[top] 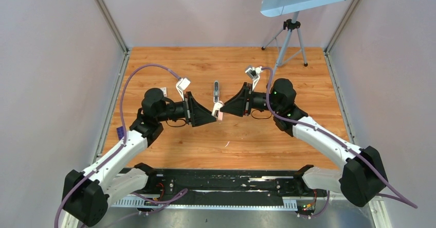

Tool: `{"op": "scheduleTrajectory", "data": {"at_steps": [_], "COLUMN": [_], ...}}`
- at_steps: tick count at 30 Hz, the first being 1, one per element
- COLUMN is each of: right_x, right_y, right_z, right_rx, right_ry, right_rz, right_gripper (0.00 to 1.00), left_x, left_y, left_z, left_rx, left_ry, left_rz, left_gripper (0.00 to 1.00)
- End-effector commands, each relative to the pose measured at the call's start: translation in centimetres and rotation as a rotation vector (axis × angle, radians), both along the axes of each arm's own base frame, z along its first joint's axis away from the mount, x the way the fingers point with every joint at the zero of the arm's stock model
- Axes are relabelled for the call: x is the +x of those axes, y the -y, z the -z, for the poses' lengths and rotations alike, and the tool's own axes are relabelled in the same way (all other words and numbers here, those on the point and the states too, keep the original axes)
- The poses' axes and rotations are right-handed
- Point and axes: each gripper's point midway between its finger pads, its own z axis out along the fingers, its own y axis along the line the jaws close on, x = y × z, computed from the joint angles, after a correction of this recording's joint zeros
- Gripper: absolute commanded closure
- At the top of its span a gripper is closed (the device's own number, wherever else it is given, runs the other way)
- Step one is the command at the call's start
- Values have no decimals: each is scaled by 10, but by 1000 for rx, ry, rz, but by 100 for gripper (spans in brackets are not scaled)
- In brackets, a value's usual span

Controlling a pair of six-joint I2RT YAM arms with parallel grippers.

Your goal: Load the staples into the stapler

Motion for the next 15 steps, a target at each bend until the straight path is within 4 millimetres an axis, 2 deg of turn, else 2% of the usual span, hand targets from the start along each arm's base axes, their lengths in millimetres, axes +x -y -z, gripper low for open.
{"op": "scheduleTrajectory", "data": {"at_steps": [1, 6, 11, 15], "right_x": [-6, -8, -9, -10], "right_y": [1, -2, -3, -3], "right_z": [-15, -22, -20, -15], "right_rx": [48, 81, 86, 78], "right_ry": [51, 31, 17, -1], "right_rz": [-33, -71, -77, -83], "right_gripper": [83, 83, 83, 83], "left_x": [-7, -10, -12, -8], "left_y": [2, 3, 3, 3], "left_z": [-4, -14, -21, -20], "left_rx": [-36, -68, -120, -125], "left_ry": [16, 44, 50, 33], "left_rz": [59, 78, 78, 58], "left_gripper": [37, 41, 52, 63]}}
